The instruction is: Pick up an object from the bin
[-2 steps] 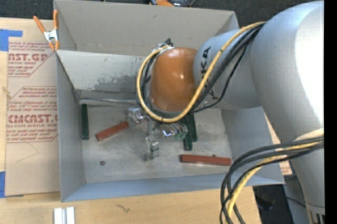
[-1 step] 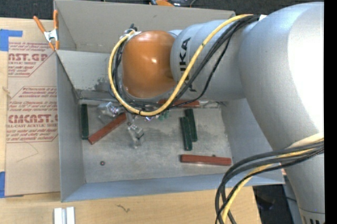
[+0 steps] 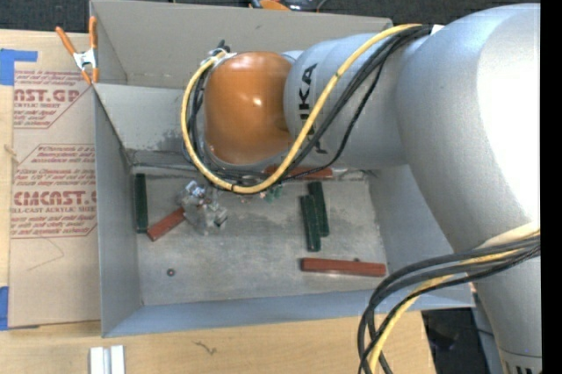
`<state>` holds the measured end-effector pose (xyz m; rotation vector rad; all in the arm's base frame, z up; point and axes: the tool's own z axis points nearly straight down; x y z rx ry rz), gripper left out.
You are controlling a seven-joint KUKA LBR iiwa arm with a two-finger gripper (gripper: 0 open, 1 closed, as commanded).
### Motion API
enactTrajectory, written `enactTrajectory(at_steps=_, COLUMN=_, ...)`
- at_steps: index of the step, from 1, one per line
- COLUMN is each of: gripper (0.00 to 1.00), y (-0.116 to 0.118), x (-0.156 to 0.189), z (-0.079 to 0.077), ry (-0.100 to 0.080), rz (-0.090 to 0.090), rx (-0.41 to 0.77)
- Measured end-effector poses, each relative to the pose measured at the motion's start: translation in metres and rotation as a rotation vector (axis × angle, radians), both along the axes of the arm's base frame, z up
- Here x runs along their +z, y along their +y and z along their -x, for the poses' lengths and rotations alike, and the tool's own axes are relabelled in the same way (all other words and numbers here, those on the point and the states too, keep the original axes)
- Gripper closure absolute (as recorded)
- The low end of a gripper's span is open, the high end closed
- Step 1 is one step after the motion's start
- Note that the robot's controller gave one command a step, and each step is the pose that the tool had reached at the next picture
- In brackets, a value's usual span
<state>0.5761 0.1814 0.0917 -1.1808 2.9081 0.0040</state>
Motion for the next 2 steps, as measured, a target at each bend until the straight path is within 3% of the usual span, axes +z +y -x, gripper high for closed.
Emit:
enactTrajectory(at_steps=1, gripper=0.0, y=0.0, x=0.0, z=0.0, ry=0.0, rz=0.0, rx=0.0)
enactTrajectory(at_steps=2, gripper=1.0, y=0.0, x=-0.0001, z=0.0, ry=0.0, rz=0.0, rx=0.0)
